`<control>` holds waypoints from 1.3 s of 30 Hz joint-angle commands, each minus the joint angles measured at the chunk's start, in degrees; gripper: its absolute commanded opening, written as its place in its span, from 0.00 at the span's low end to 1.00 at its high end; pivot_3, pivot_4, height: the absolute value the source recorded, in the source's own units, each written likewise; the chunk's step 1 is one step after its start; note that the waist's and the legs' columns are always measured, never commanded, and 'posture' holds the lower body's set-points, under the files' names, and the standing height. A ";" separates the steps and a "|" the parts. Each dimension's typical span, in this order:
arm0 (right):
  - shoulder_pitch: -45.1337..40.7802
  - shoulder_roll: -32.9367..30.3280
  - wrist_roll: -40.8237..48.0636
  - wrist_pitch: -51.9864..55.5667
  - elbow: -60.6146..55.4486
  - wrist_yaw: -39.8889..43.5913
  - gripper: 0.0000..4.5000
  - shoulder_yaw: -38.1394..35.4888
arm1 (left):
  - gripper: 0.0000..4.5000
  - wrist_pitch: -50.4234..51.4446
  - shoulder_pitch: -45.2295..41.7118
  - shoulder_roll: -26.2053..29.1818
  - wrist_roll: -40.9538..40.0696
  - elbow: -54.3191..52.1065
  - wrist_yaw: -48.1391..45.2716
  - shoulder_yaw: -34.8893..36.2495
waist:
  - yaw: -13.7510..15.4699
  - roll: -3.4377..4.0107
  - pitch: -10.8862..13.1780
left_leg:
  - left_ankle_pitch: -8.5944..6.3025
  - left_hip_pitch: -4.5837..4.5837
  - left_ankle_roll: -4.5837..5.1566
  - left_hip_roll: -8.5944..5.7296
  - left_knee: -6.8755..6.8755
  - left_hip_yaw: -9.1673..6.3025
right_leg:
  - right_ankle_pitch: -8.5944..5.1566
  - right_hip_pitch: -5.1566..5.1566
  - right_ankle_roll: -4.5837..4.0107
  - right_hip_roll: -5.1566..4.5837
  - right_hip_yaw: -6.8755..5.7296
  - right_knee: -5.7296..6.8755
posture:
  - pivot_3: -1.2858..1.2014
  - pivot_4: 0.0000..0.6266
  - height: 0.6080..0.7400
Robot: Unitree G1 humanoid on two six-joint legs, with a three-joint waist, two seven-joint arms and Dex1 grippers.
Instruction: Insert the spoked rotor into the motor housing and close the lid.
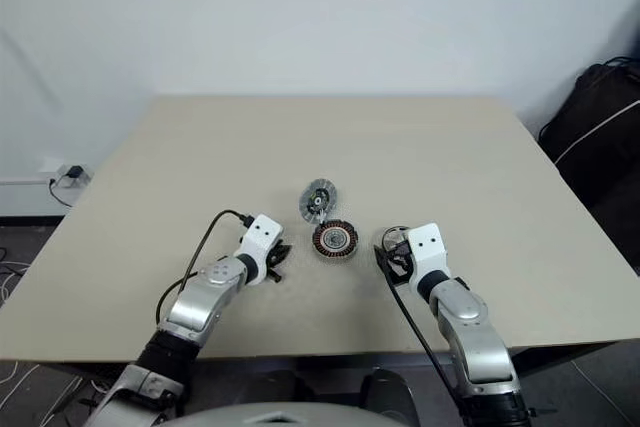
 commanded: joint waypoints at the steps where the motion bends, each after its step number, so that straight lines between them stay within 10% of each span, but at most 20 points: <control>1: -0.67 0.25 -0.20 -0.86 -1.64 -0.37 1.00 -0.08 | 0.02 3.58 1.45 1.53 0.54 -5.19 -0.48 0.76 | 0.06 0.00 0.00 | 0.00 0.00 0.00 0.00 -0.01 -0.01 | -0.01 -0.01 -0.02 0.00 -0.01 0.01 | 0.52 0.00 1.00; 11: -1.57 0.29 -0.38 -0.79 -1.07 0.00 1.00 0.39 | 0.01 9.34 -0.64 -1.18 -5.92 -20.11 -8.94 -3.44 | 0.77 -0.11 0.10 | -0.01 -0.09 0.02 -0.10 -0.02 -0.02 | -0.05 -0.01 -0.08 -0.05 0.04 -0.07 | 0.52 0.00 1.00; 24: -0.79 1.00 -0.79 -1.14 -1.46 -0.42 1.00 0.11 | 0.01 2.28 -9.08 -7.50 -4.09 -11.48 -7.58 -7.61 | 0.66 -0.13 0.11 | 0.00 -0.08 0.03 -0.07 -0.01 -0.02 | -0.05 0.02 -0.08 0.04 0.03 -0.05 | 0.52 0.00 1.00; 37: -0.60 0.93 -0.71 -1.12 -1.42 -0.24 1.00 -0.10 | 0.87 4.31 0.55 -0.53 -4.56 -18.24 -7.55 -4.66 | 0.53 -0.12 0.11 | 0.00 -0.07 0.03 -0.06 -0.01 -0.03 | -0.07 0.01 -0.10 0.04 0.03 -0.05 | 0.52 0.00 1.00; 39: -0.78 0.90 -0.71 -1.13 -1.23 -0.11 1.00 -0.07 | 0.87 4.42 2.29 0.42 -4.44 -18.76 -6.77 -3.97 | 0.54 -0.12 0.12 | -0.01 -0.07 0.03 -0.07 -0.01 -0.04 | -0.07 0.01 -0.10 0.03 0.03 -0.05 | 0.52 0.00 1.00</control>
